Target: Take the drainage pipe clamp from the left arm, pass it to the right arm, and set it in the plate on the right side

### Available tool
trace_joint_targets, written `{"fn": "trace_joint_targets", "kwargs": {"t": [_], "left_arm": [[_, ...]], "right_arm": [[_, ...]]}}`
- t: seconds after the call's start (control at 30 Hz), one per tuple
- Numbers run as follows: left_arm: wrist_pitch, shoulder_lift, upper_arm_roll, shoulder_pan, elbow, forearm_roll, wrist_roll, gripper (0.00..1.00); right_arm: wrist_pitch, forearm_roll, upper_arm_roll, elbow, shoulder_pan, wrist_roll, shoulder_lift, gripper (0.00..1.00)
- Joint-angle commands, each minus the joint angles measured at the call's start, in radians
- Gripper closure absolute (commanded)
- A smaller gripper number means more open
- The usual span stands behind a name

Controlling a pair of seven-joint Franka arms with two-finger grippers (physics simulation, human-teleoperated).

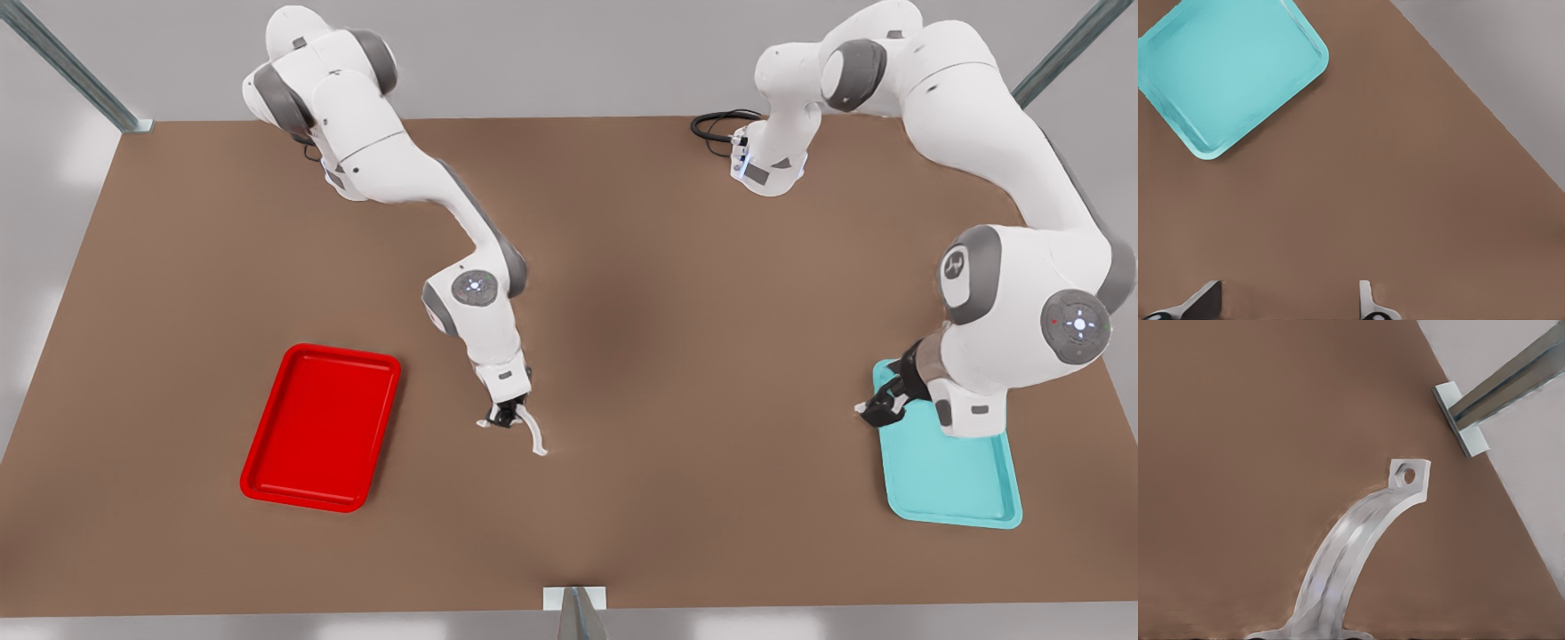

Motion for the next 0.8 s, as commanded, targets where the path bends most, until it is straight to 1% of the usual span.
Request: {"fn": "trace_joint_targets", "kwargs": {"t": [0.0, 0.03, 0.07, 0.17, 0.27, 0.3, 0.37, 0.53, 0.57, 0.6, 0.77], "left_arm": [[-0.016, -0.244, -0.009, -0.005, -0.329, 0.082, 0.948, 0.0], [0.103, -0.368, -0.013, -0.016, -0.528, 0.012, 0.796, 0.0], [-0.004, -0.306, -0.015, -0.015, -0.471, 0.003, 0.794, 0.0], [-0.053, -0.312, -0.017, -0.011, -0.466, 0.001, 0.791, 0.0], [-0.063, -0.317, -0.017, -0.019, -0.452, 0.001, 0.791, 0.0], [-0.065, -0.317, -0.023, -0.018, -0.451, -0.033, 0.789, 0.0], [-0.065, -0.312, -0.023, -0.013, -0.452, -0.039, 0.789, 0.0], [-0.06, -0.309, -0.023, -0.013, -0.452, -0.037, 0.792, 0.0], [-0.06, -0.309, -0.023, -0.011, -0.452, -0.037, 0.792, 0.0], [-0.059, -0.309, -0.023, -0.011, -0.452, -0.037, 0.792, 0.0], [-0.06, -0.309, -0.021, -0.011, -0.451, -0.034, 0.794, 0.0]], "right_arm": [[-0.102, -0.004, 0.0, -0.051, -0.064, 0.0, -0.053, 0.79], [-0.218, -0.003, -0.001, -0.051, -0.1, 0.0, -0.085, 0.79], [-0.306, -0.001, -0.001, -0.05, -0.141, 0.01, -0.105, 0.79], [-0.476, -0.006, -0.003, -0.039, -0.273, -0.003, -0.122, 0.79], [-0.489, -0.008, -0.003, -0.042, -0.414, -0.087, -0.097, 0.79], [-0.487, -0.008, -0.003, -0.041, -0.449, -0.101, -0.077, 0.79], [-0.489, -0.009, -0.003, -0.051, -0.482, -0.119, -0.056, 0.79], [-0.486, -0.014, -0.001, -0.073, -0.476, -0.115, -0.051, 0.79], [-0.483, -0.008, -0.001, -0.07, -0.482, -0.116, -0.045, 0.22], [-0.483, -0.001, -0.001, -0.067, -0.485, -0.121, -0.036, 0.0], [-0.48, -0.003, -0.001, -0.061, -0.485, -0.125, -0.033, 0.0]]}}
